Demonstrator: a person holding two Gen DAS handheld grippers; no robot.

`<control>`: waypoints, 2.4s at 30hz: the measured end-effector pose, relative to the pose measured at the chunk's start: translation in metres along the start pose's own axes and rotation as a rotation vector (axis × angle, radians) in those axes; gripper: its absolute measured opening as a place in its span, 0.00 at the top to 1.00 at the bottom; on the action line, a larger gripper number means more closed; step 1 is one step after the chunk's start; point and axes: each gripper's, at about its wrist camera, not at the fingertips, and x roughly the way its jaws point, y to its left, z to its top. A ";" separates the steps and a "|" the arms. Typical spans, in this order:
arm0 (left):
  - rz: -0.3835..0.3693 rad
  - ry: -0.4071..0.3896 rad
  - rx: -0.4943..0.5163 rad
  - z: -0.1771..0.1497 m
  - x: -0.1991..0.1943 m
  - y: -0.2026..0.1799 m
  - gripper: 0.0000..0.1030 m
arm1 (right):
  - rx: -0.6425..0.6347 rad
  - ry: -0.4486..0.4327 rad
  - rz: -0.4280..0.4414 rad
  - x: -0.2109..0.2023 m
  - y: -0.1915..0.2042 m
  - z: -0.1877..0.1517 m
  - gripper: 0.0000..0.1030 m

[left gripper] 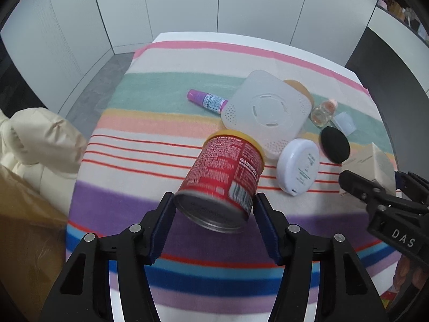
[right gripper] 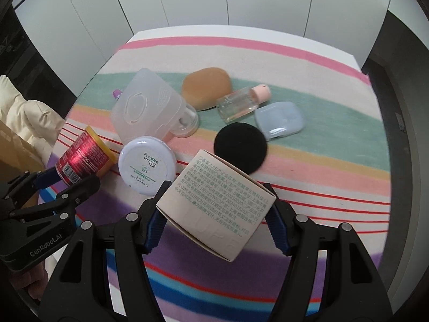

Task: Organize objects
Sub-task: 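Close the left tool on the red can while the right tool grasps the white square box, then lift the red can with the left tool while the right tool carries the white box toward the cardboard box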

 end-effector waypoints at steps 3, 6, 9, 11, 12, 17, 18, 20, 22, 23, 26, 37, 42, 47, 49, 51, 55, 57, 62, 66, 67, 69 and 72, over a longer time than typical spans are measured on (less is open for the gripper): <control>-0.001 -0.013 -0.010 -0.003 -0.017 -0.001 0.43 | 0.003 0.000 -0.003 -0.014 -0.003 -0.003 0.34; -0.002 -0.026 -0.016 -0.004 -0.036 -0.003 0.43 | -0.010 -0.005 -0.005 -0.030 -0.003 -0.007 0.34; 0.005 -0.047 -0.008 -0.005 -0.055 -0.009 0.43 | -0.018 -0.015 -0.027 -0.052 -0.007 -0.015 0.34; 0.006 -0.054 -0.004 -0.008 -0.067 -0.013 0.43 | -0.023 -0.023 -0.025 -0.065 -0.007 -0.019 0.34; 0.007 -0.058 -0.002 -0.009 -0.074 -0.015 0.43 | -0.027 -0.025 -0.023 -0.070 -0.007 -0.020 0.34; 0.008 -0.073 -0.009 -0.018 -0.100 -0.023 0.43 | -0.052 -0.030 -0.023 -0.100 -0.005 -0.031 0.34; 0.007 -0.075 -0.012 -0.020 -0.105 -0.024 0.43 | -0.049 -0.034 -0.021 -0.107 -0.006 -0.033 0.34; 0.003 -0.078 -0.018 -0.025 -0.117 -0.026 0.43 | -0.038 -0.046 -0.022 -0.118 -0.008 -0.037 0.34; 0.002 -0.080 -0.021 -0.031 -0.128 -0.027 0.43 | -0.030 -0.054 -0.017 -0.129 -0.010 -0.040 0.34; 0.006 -0.085 -0.022 -0.034 -0.134 -0.028 0.43 | -0.029 -0.057 -0.017 -0.135 -0.011 -0.042 0.34; -0.001 -0.090 -0.036 -0.041 -0.149 -0.028 0.43 | -0.048 -0.071 -0.031 -0.150 -0.010 -0.047 0.34; -0.039 -0.136 -0.090 -0.062 -0.195 -0.024 0.43 | -0.081 -0.108 -0.033 -0.195 -0.008 -0.066 0.34; 0.003 -0.181 -0.056 -0.065 -0.208 -0.029 0.43 | -0.096 -0.120 -0.040 -0.204 -0.008 -0.069 0.34; -0.034 -0.195 -0.072 -0.064 -0.211 -0.025 0.43 | -0.118 -0.131 -0.043 -0.209 -0.005 -0.073 0.34; -0.044 -0.200 -0.075 -0.064 -0.212 -0.024 0.43 | -0.128 -0.136 -0.038 -0.210 -0.002 -0.073 0.34; -0.055 -0.201 -0.079 -0.064 -0.212 -0.023 0.43 | -0.133 -0.144 -0.032 -0.213 0.000 -0.073 0.34; -0.086 -0.204 -0.095 -0.063 -0.215 -0.021 0.43 | -0.136 -0.164 -0.026 -0.219 0.007 -0.071 0.34; -0.089 -0.217 -0.092 -0.064 -0.220 -0.022 0.43 | -0.141 -0.172 -0.015 -0.222 0.011 -0.069 0.34; -0.076 -0.253 -0.076 -0.067 -0.232 -0.020 0.43 | -0.161 -0.211 -0.010 -0.232 0.023 -0.064 0.34; -0.037 -0.277 -0.061 -0.072 -0.234 -0.016 0.43 | -0.155 -0.205 0.015 -0.231 0.029 -0.061 0.34; -0.025 -0.286 -0.055 -0.073 -0.236 -0.015 0.43 | -0.154 -0.201 0.026 -0.229 0.032 -0.060 0.34; -0.024 -0.291 -0.059 -0.075 -0.239 -0.009 0.43 | -0.157 -0.197 0.037 -0.227 0.038 -0.058 0.34; -0.019 -0.298 -0.079 -0.078 -0.241 0.002 0.43 | -0.166 -0.198 0.051 -0.224 0.048 -0.057 0.34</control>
